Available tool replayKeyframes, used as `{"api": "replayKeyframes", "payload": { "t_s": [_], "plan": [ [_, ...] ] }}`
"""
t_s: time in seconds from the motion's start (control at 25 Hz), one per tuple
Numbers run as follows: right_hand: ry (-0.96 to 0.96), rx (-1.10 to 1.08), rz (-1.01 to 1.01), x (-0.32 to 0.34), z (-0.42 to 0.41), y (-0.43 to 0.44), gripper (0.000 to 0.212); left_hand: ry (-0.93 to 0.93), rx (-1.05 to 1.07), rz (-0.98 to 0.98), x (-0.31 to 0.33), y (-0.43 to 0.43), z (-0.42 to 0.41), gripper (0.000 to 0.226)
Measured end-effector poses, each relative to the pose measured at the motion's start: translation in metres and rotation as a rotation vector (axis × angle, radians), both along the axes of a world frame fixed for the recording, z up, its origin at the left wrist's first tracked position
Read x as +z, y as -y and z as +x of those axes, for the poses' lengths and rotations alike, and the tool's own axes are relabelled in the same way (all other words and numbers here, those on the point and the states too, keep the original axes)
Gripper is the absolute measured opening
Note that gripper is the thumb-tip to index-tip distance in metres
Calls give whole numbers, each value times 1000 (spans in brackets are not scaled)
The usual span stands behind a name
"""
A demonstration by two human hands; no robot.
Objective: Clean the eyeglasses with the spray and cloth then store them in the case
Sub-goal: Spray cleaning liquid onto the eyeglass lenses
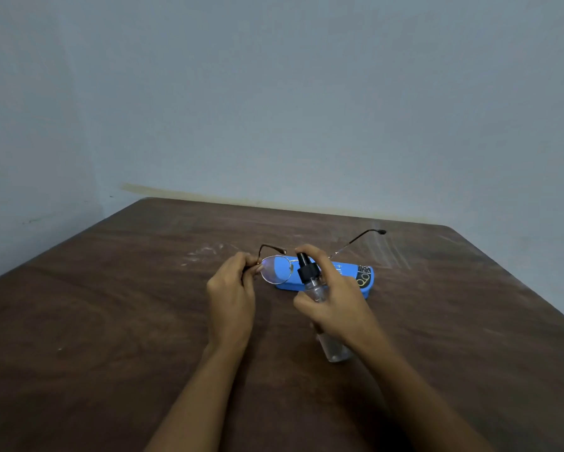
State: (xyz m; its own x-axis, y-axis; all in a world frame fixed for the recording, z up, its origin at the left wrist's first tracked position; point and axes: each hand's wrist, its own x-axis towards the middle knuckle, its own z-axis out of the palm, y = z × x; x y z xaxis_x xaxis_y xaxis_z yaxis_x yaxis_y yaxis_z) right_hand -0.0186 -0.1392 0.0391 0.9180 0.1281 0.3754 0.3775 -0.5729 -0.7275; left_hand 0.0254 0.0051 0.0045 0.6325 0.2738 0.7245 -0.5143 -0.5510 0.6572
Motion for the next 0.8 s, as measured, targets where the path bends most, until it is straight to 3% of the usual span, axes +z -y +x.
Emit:
{"api": "replayKeyframes", "payload": {
  "t_s": [0.6, 0.8],
  "plan": [
    [23, 4, 59, -3, -3, -3, 51, -7, 15, 31, 0, -1, -3, 19],
    [-28, 39, 47, -1, -5, -3, 62, -24, 13, 37, 0, -1, -3, 20]
  ]
}}
